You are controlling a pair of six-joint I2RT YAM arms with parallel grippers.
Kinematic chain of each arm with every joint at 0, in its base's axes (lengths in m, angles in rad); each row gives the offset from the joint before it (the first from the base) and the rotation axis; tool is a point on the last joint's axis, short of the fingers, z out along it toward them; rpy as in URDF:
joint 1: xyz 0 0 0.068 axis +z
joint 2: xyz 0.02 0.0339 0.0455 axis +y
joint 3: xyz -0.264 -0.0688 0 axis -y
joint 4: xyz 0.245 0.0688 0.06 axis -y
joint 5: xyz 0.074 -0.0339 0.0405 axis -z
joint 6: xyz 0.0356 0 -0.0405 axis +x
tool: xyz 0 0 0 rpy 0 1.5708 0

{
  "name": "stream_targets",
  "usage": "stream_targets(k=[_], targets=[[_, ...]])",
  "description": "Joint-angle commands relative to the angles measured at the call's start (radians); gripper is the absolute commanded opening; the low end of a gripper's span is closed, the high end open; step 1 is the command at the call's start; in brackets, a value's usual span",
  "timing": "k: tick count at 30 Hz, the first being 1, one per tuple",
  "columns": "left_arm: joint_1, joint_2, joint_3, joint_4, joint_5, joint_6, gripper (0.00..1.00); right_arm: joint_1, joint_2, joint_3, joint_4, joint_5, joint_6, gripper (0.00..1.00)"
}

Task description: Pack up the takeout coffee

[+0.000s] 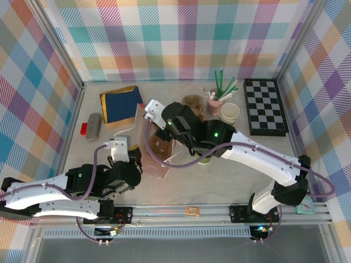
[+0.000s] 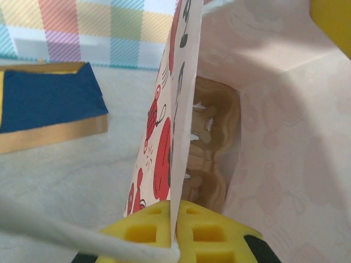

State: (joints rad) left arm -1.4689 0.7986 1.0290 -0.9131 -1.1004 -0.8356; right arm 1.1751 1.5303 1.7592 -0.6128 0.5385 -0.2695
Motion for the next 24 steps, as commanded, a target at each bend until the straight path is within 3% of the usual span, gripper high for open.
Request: stream_targets(k=[1,16,20,24], targets=[[-0.019,-0.018,0.014,-0.003,-0.122,-0.028,0.00,-0.017,-0.007,0.008,0.076,-0.023,-0.048,0.11],[-0.023,-0.083,-0.031,0.014,-0.102,-0.062,0.00,-0.071,0.038,0.033,0.070,-0.090,-0.036,0.12],[-0.019,-0.124,-0.019,-0.019,-0.048,-0.084,0.00,-0.149,0.127,0.150,-0.097,-0.209,0.049,0.16],[0.065,-0.121,0.051,-0.154,0.084,-0.153,0.00,-0.179,0.277,0.350,-0.321,-0.250,0.102,0.19]])
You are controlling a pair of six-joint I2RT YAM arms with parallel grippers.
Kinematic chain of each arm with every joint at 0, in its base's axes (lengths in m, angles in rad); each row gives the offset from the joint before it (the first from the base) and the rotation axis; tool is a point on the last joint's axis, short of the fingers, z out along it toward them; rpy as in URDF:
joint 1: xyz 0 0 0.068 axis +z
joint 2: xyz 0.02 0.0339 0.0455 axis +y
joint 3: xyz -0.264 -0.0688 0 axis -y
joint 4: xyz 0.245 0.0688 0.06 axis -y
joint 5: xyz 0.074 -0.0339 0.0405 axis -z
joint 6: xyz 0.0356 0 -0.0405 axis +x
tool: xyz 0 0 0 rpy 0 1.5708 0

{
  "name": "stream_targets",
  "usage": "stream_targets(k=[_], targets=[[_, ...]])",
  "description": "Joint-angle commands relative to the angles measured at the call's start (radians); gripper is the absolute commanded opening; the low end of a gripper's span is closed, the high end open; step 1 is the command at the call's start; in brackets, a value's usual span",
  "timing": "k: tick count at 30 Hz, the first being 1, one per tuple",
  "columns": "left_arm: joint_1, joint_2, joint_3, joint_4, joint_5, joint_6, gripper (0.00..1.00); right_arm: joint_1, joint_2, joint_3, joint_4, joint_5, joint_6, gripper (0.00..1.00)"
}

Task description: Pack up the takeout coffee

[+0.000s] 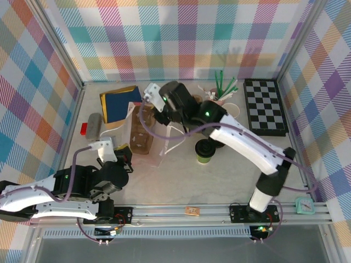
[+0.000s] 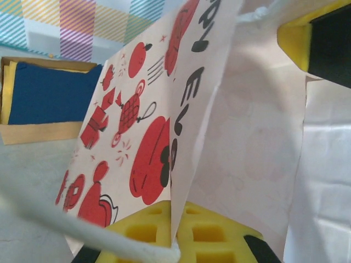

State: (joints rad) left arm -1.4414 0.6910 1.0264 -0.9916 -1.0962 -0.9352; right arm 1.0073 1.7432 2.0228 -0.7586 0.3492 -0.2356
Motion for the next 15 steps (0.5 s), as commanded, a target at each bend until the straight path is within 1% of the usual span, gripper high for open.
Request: stream_targets(k=[1,4,6,7,8,10,12,13,15], targets=[[0.067,-0.014,0.057,-0.087,0.123,-0.055,0.00,-0.011,0.088,0.126,-0.206,-0.079,0.078,0.19],[0.148,-0.008,0.039,-0.068,0.255,-0.063,0.00,-0.008,0.119,0.173,-0.228,-0.088,0.092,0.20],[0.206,0.012,0.040,-0.050,0.335,-0.043,0.00,-0.008,0.135,0.201,-0.259,-0.081,0.104,0.21],[0.245,0.030,0.050,-0.055,0.369,-0.038,0.00,-0.008,0.139,0.212,-0.280,-0.079,0.106,0.27],[0.276,0.048,0.061,-0.060,0.399,-0.032,0.00,-0.008,0.143,0.218,-0.294,-0.077,0.109,0.35],[0.377,0.080,0.078,-0.038,0.487,0.001,0.00,-0.009,0.145,0.223,-0.318,-0.083,0.113,0.41],[0.483,0.113,0.096,-0.014,0.585,0.032,0.00,-0.008,0.144,0.243,-0.348,-0.114,0.110,0.55],[0.537,0.141,0.113,-0.013,0.634,0.045,0.00,-0.008,0.145,0.270,-0.372,-0.121,0.111,0.64],[0.613,0.197,0.159,-0.023,0.680,0.067,0.00,-0.010,0.145,0.334,-0.411,-0.119,0.111,0.70]])
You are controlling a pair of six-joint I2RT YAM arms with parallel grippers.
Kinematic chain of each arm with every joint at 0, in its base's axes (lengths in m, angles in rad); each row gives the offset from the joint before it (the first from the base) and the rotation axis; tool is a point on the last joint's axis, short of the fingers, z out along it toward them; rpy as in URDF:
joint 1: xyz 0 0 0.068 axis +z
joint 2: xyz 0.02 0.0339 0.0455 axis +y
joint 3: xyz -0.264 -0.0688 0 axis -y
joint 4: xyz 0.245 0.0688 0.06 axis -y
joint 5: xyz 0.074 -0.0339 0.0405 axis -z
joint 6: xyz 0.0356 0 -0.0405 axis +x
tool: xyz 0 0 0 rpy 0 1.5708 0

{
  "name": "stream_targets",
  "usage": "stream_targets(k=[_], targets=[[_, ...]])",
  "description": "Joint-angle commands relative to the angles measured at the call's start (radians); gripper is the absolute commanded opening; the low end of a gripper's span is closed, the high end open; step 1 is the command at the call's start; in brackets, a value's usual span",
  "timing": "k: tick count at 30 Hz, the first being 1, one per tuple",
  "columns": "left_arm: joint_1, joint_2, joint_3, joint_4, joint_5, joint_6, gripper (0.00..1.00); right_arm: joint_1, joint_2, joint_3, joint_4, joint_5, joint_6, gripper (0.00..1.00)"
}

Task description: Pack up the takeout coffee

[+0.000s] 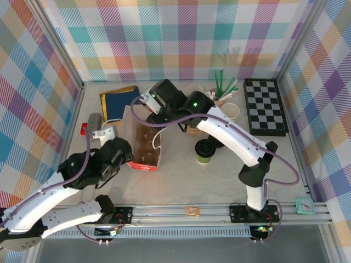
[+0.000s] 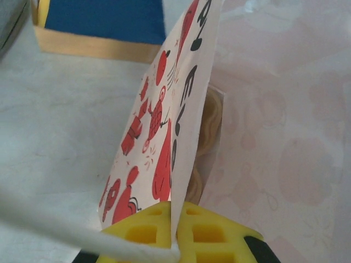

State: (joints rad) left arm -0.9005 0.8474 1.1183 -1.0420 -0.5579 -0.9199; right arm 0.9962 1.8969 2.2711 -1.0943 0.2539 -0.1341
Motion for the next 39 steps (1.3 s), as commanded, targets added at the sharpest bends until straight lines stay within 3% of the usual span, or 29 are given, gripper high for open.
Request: stream_targets(k=[1,5,9,11,14,17,24,27,34,39], targets=[[0.094,0.068,0.089,0.028,0.152,0.062,0.00,0.001,-0.009,0.123,-0.097,-0.016,0.007,0.76],[0.143,0.158,0.118,0.053,0.206,0.077,0.00,-0.001,-0.047,0.160,-0.111,0.041,0.028,0.84],[0.216,0.180,0.074,0.111,0.338,0.071,0.00,-0.026,-0.152,0.030,-0.063,0.108,0.093,0.85],[0.254,0.196,0.150,0.109,0.389,0.093,0.00,-0.046,-0.205,-0.025,-0.036,0.112,0.111,0.85],[0.256,0.240,0.317,0.052,0.381,0.105,0.00,-0.062,-0.272,-0.084,-0.005,0.114,0.121,0.84],[0.256,0.249,0.337,0.080,0.414,0.075,0.00,-0.070,-0.333,-0.163,0.019,0.115,0.126,0.83],[0.258,0.242,0.004,0.182,0.421,-0.028,0.00,-0.110,-0.460,-0.403,0.092,0.093,0.149,0.83],[0.258,0.223,0.029,0.174,0.407,-0.037,0.00,-0.123,-0.482,-0.420,0.082,0.088,0.147,0.83],[0.256,0.219,0.267,0.076,0.372,0.007,0.00,-0.123,-0.502,-0.392,0.096,0.091,0.151,0.82],[0.255,0.202,0.205,0.074,0.370,0.006,0.00,-0.123,-0.501,-0.421,0.113,0.082,0.162,0.81]])
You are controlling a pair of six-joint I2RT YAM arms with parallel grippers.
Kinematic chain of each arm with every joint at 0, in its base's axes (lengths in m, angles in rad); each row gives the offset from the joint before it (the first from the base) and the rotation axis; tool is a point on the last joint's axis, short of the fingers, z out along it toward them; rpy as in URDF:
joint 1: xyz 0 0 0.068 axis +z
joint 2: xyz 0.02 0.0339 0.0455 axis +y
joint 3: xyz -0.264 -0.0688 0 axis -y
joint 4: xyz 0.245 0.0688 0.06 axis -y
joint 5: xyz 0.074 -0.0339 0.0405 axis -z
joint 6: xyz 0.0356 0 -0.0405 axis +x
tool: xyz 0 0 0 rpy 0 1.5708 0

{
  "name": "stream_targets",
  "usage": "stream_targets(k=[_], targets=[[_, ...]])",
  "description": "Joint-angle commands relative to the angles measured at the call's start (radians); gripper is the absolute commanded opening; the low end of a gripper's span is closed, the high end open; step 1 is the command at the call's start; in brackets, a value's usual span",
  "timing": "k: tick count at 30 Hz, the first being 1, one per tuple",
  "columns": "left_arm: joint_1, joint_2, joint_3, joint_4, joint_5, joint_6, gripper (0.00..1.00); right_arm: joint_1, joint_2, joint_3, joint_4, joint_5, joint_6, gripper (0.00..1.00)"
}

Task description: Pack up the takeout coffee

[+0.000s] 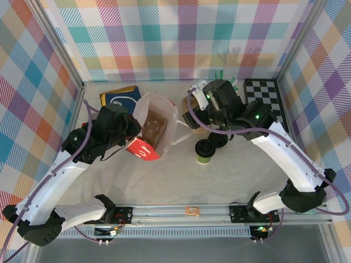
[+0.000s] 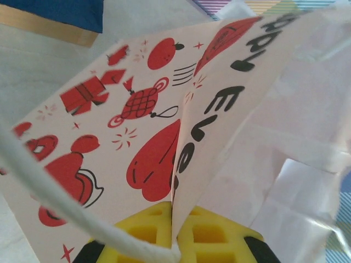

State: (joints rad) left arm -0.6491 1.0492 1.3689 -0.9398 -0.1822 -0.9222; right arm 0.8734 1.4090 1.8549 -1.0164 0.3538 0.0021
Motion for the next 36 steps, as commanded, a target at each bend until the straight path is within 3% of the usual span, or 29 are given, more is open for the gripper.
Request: stream_targets(k=[1,5,15,19,25,36], targets=[[0.003,-0.012,-0.096,-0.007,0.006,-0.003,0.00,-0.001,-0.013,-0.012,0.035,-0.020,0.028,0.81],[0.003,-0.060,-0.295,0.072,0.039,-0.067,0.00,0.000,-0.017,-0.037,0.041,-0.019,0.026,0.81],[-0.026,-0.008,-0.003,-0.008,-0.021,-0.020,0.00,0.000,-0.040,-0.005,0.036,-0.019,0.019,0.80],[-0.050,-0.003,-0.039,-0.003,-0.043,-0.035,0.00,-0.001,-0.054,-0.050,0.047,-0.022,0.024,0.80],[-0.060,-0.021,-0.261,0.077,-0.025,-0.108,0.00,-0.001,-0.072,-0.086,0.050,-0.012,0.019,0.80],[-0.163,0.056,-0.054,0.025,-0.136,-0.073,0.00,-0.001,-0.103,-0.067,0.048,-0.005,0.018,0.81]])
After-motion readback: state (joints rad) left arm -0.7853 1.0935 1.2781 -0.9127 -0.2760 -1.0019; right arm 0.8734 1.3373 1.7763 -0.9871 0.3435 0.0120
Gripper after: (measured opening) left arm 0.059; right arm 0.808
